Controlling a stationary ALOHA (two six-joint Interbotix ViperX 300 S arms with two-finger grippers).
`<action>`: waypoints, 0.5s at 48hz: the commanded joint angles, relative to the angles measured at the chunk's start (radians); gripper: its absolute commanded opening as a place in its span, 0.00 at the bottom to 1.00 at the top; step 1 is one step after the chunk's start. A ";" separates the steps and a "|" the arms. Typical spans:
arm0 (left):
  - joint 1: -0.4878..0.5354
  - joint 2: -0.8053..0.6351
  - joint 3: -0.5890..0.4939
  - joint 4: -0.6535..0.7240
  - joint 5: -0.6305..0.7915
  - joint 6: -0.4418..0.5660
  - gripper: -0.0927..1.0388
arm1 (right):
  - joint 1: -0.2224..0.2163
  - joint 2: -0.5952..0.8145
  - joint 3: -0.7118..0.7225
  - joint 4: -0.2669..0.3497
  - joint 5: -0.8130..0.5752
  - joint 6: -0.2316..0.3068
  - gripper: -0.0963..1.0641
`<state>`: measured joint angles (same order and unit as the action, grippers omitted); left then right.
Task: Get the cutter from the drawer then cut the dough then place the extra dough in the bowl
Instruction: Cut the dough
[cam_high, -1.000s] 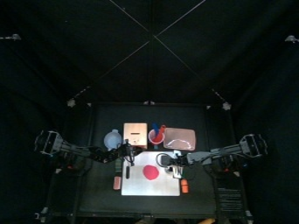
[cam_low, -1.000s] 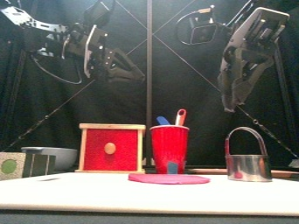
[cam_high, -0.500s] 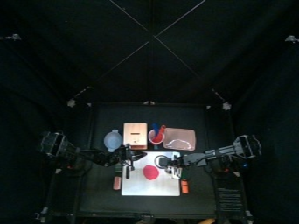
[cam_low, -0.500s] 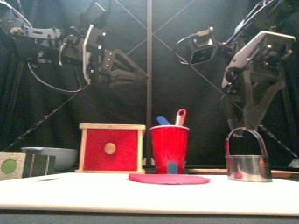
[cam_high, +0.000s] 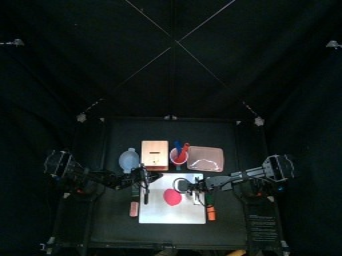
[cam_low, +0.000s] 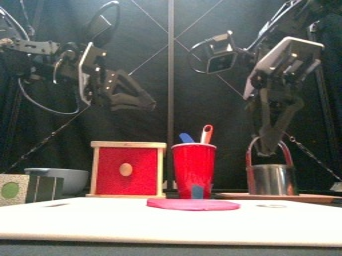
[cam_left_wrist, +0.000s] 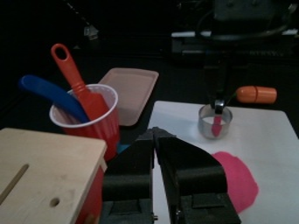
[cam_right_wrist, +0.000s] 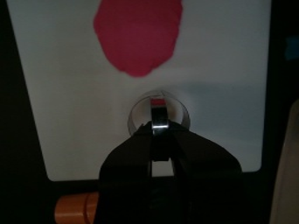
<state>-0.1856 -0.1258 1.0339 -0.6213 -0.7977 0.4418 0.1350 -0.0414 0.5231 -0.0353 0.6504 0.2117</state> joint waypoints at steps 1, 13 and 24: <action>0.003 -0.038 0.014 0.000 -0.009 0.000 0.46 | 0.002 0.031 -0.092 0.000 0.014 -0.003 0.48; 0.006 -0.067 0.055 0.000 -0.011 0.000 0.46 | -0.006 0.169 -0.256 -0.021 0.103 -0.017 0.48; 0.005 -0.069 0.078 0.000 -0.009 0.000 0.46 | -0.005 0.229 -0.324 -0.025 0.121 -0.017 0.48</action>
<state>-0.1825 -0.1841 1.1167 -0.6228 -0.7977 0.4418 0.1304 0.2056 0.2332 -0.0614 0.7701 0.1963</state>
